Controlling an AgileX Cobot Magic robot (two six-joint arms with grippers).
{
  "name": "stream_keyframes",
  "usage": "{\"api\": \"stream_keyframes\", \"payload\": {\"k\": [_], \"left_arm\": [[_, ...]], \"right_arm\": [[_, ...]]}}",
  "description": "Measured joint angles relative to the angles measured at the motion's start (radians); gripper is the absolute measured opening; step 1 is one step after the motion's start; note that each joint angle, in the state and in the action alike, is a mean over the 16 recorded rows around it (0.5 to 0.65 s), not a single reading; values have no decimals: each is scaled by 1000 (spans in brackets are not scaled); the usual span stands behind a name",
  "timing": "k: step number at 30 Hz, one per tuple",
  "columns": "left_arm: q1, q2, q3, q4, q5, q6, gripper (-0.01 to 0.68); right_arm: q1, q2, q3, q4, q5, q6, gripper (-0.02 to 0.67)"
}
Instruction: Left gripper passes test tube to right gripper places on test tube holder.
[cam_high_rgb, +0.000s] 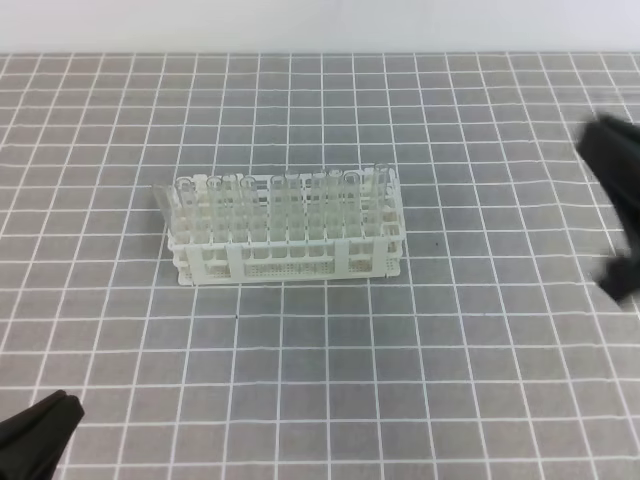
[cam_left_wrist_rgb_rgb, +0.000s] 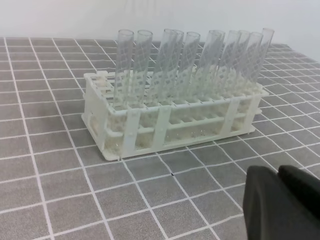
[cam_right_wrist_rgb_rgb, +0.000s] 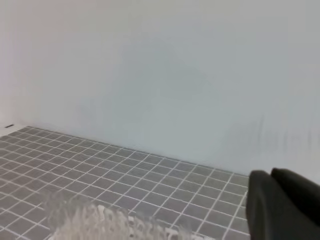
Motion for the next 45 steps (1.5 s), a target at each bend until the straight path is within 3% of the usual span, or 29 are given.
{"api": "stream_keyframes", "payload": {"k": [9,17,33,45], "left_arm": [[0,0,0,0,7,0,17],[0,-1,-1,0,17,-1,17],[0,-1,-2,-1,32,-1,17],[0,-2,-3,-1,33,-1,17]], "right_arm": [[0,-246,224,2,72,25,-13],[-23,-333,319,40,170,23,-13],[-376,-713,494,86,318,10,-13],[-433,-865,566,134,342,-6,-13]]}}
